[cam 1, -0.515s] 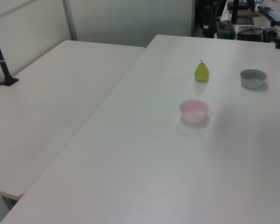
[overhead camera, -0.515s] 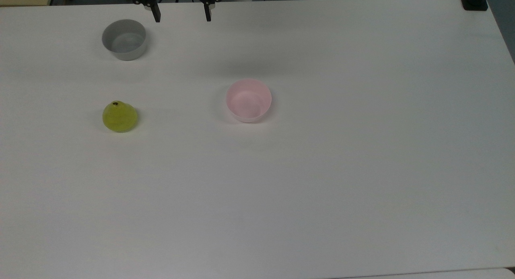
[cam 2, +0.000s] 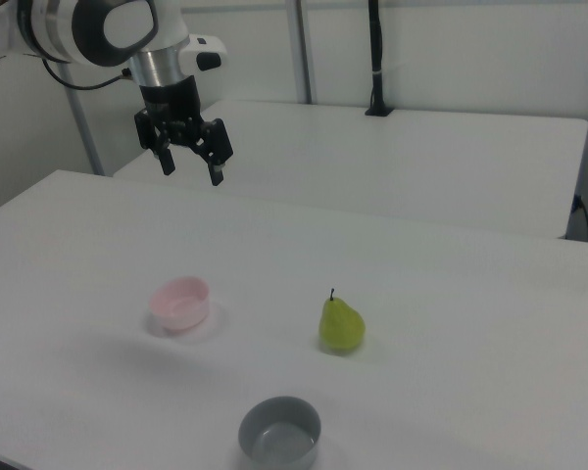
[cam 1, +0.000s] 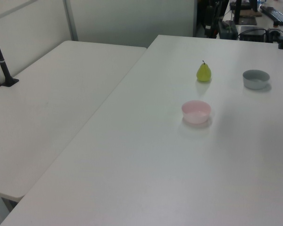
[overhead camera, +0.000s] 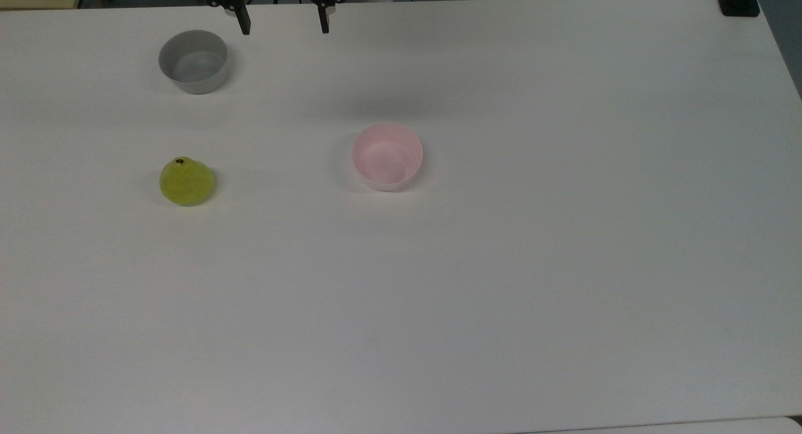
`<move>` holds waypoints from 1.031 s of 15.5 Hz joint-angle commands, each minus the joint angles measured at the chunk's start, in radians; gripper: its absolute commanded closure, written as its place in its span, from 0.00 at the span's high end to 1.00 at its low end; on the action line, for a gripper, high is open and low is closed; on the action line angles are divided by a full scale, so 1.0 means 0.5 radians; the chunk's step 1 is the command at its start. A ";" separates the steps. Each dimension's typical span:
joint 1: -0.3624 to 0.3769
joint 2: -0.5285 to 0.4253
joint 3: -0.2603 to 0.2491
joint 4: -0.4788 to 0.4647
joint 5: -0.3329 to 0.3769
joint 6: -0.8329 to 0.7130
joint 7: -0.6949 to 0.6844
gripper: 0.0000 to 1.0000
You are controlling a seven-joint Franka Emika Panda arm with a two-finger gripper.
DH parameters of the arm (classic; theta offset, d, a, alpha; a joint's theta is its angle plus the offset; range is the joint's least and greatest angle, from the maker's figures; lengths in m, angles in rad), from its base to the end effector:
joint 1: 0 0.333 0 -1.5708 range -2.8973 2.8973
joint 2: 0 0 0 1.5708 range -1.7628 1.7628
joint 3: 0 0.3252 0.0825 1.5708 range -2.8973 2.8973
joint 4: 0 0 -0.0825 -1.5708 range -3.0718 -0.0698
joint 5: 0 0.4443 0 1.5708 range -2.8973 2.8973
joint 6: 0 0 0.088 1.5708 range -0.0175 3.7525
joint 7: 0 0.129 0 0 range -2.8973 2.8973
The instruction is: Place the pear in the bowl
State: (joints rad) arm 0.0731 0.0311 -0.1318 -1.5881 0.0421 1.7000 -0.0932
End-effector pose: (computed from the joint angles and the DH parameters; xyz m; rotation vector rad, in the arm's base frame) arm 0.6377 -0.0314 0.5952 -3.1069 -0.0482 -0.1301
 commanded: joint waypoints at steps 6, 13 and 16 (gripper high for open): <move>0.010 -0.068 -0.037 -0.076 0.011 0.015 -0.306 1.00; -0.060 -0.065 -0.068 -0.064 -0.026 -0.010 -0.691 1.00; -0.085 -0.044 -0.071 -0.064 -0.176 -0.013 -0.838 1.00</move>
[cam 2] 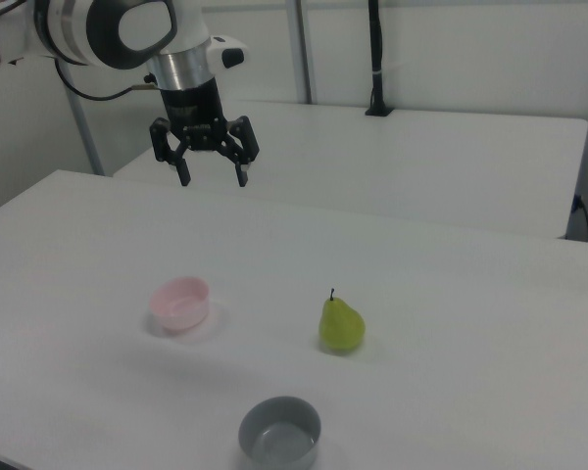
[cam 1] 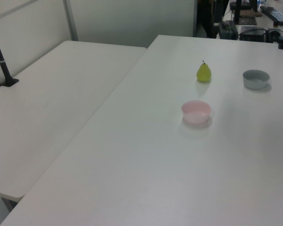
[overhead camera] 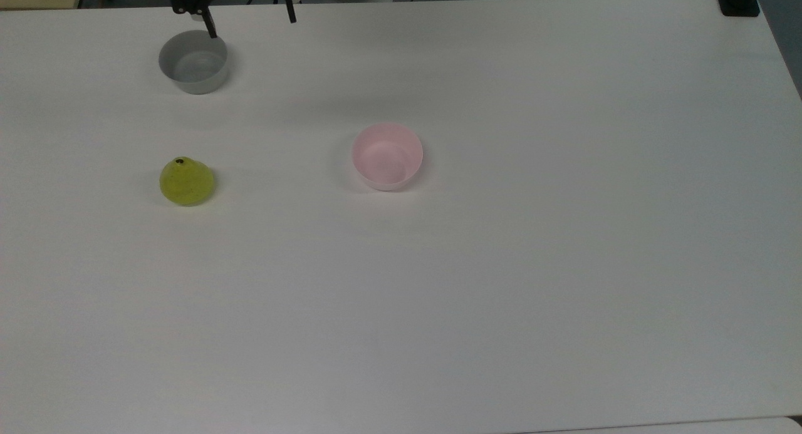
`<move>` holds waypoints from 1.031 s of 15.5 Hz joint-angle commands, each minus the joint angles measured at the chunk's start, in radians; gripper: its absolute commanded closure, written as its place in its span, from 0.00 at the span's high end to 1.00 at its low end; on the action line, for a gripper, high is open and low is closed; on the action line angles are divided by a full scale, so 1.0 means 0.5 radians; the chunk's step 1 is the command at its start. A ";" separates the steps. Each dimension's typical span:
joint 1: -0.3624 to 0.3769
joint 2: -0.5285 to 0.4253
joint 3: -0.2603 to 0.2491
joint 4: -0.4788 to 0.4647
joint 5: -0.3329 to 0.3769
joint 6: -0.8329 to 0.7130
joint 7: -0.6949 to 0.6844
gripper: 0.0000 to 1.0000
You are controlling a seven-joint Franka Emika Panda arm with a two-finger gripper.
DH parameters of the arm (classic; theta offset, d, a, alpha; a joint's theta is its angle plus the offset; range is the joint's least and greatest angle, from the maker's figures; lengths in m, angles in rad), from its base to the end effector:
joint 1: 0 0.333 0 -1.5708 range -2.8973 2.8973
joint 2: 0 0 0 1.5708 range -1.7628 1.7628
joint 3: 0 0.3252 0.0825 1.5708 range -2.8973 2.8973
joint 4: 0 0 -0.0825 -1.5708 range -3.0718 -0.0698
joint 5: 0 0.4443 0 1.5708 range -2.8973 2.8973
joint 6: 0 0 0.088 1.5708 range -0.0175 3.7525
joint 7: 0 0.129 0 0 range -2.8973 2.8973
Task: Place the pear in the bowl
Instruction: 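Move the open gripper over the yellow-green pear and lower it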
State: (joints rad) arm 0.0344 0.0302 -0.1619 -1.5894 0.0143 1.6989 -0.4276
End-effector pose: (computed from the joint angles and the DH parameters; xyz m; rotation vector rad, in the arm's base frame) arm 0.6331 -0.0781 0.5949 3.0914 0.4658 0.1239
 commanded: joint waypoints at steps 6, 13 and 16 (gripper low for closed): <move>-0.072 0.019 -0.106 -0.070 -0.121 0.075 -0.197 1.00; -0.142 0.117 -0.182 -0.257 -0.075 0.550 -0.133 1.00; -0.145 0.224 -0.204 -0.267 0.011 0.652 0.093 1.00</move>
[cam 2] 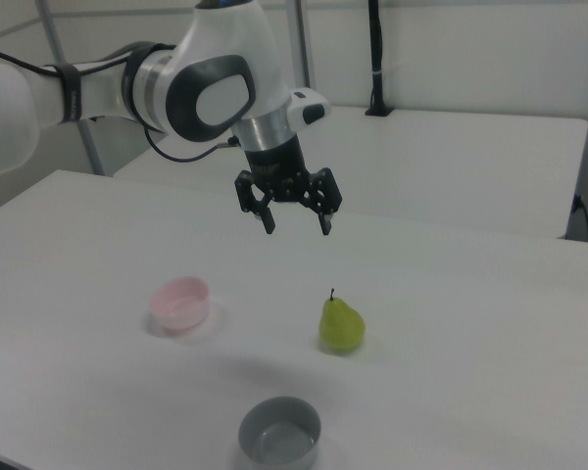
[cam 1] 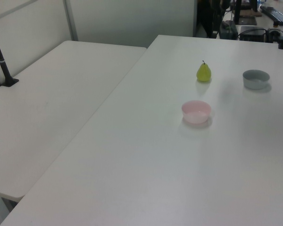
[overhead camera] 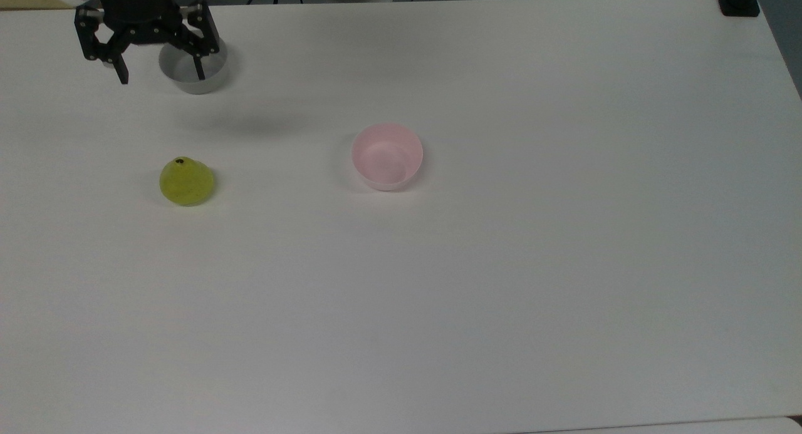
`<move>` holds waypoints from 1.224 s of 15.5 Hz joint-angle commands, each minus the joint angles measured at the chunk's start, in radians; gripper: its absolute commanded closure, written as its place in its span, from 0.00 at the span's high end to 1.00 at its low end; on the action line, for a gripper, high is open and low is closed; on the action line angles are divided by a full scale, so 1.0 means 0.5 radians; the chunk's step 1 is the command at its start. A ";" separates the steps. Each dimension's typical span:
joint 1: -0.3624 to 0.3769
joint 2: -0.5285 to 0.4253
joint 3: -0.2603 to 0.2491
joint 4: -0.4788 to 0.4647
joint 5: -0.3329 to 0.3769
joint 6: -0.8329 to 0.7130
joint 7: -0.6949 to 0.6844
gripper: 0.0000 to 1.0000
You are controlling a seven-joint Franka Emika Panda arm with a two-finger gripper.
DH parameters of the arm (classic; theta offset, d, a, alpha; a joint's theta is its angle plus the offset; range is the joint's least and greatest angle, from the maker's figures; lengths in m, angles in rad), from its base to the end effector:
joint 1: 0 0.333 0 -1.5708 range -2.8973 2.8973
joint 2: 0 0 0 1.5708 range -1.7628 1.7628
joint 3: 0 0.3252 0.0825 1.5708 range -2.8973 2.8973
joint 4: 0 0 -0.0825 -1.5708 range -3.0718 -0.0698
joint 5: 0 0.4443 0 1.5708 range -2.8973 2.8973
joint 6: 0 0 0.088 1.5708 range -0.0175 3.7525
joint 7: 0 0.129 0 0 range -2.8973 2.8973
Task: Place the pear in the bowl
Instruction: 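Move the open gripper over the yellow-green pear and lower it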
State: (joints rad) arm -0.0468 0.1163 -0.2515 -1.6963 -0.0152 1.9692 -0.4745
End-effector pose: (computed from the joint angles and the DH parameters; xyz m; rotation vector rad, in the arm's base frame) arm 0.6487 -0.1943 0.5089 3.0217 0.2802 0.2009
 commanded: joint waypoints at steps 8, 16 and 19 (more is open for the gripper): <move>0.014 0.292 -0.025 -0.141 0.052 0.430 0.299 1.00; -0.014 0.510 -0.028 -0.181 -0.015 0.627 0.296 1.00; -0.017 0.519 -0.025 -0.218 -0.105 0.633 0.296 1.00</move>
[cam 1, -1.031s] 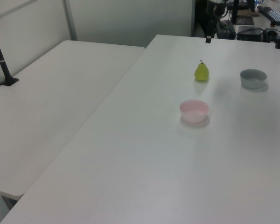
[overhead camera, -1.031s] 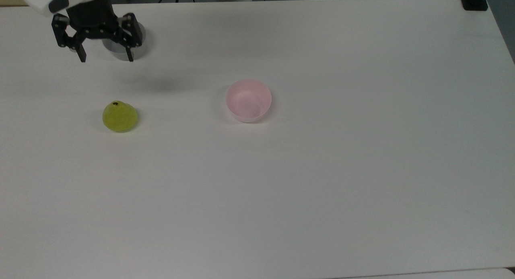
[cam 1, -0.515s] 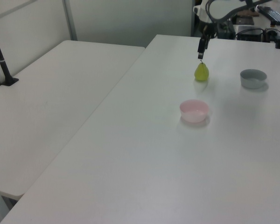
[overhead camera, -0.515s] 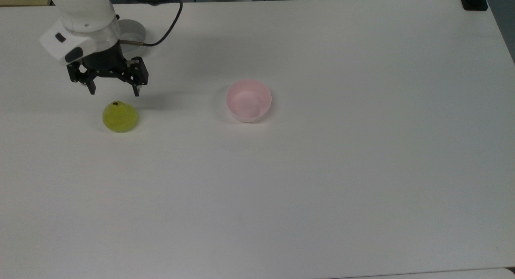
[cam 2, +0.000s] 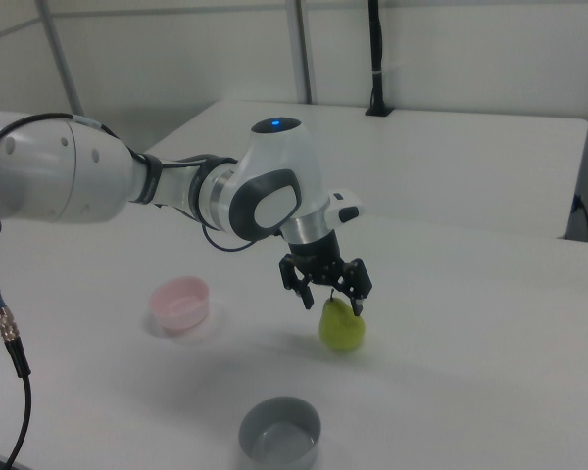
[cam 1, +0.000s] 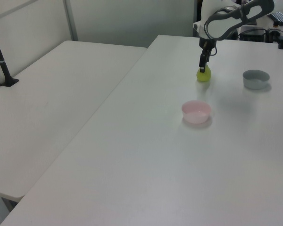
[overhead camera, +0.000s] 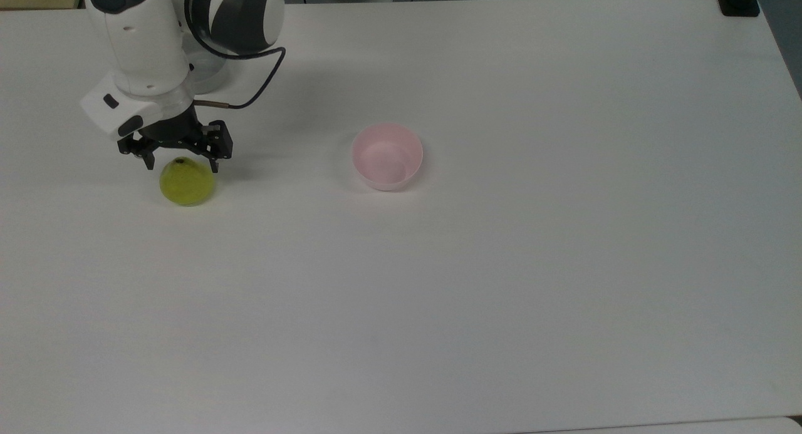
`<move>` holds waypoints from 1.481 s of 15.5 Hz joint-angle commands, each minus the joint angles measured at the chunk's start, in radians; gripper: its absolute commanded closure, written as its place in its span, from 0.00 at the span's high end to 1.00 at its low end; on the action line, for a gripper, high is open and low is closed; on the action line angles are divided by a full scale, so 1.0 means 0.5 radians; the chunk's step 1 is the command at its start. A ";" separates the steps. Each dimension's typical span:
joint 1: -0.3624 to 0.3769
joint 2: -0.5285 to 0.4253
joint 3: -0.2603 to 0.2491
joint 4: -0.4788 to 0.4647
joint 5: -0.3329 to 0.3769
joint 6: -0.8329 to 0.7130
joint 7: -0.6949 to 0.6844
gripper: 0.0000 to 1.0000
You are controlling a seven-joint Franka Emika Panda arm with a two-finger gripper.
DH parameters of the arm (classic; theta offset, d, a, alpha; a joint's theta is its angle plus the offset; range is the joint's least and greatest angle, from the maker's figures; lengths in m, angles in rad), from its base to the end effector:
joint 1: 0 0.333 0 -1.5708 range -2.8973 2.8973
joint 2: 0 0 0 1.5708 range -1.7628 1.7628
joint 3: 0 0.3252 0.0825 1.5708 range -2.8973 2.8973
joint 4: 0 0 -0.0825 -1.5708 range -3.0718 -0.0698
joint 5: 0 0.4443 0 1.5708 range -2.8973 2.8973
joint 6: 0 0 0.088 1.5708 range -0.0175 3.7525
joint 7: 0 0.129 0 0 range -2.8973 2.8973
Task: Place the pear in the bowl
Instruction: 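Close the gripper around the pear, then lift the held pear up off the table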
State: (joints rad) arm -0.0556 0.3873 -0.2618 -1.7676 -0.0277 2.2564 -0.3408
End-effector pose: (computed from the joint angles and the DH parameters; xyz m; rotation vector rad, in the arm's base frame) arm 0.6836 -0.2136 0.3161 2.9888 0.0955 0.1035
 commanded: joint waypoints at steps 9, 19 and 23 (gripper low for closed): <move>-0.002 -0.029 -0.004 -0.208 -0.144 0.243 0.010 0.06; 0.031 -0.305 0.020 -0.137 -0.126 -0.159 0.013 0.04; 0.053 -0.446 0.088 0.007 -0.110 -0.524 0.031 0.02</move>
State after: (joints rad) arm -0.0431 0.2335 -0.2433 -1.7975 -0.0836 2.1220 -0.3411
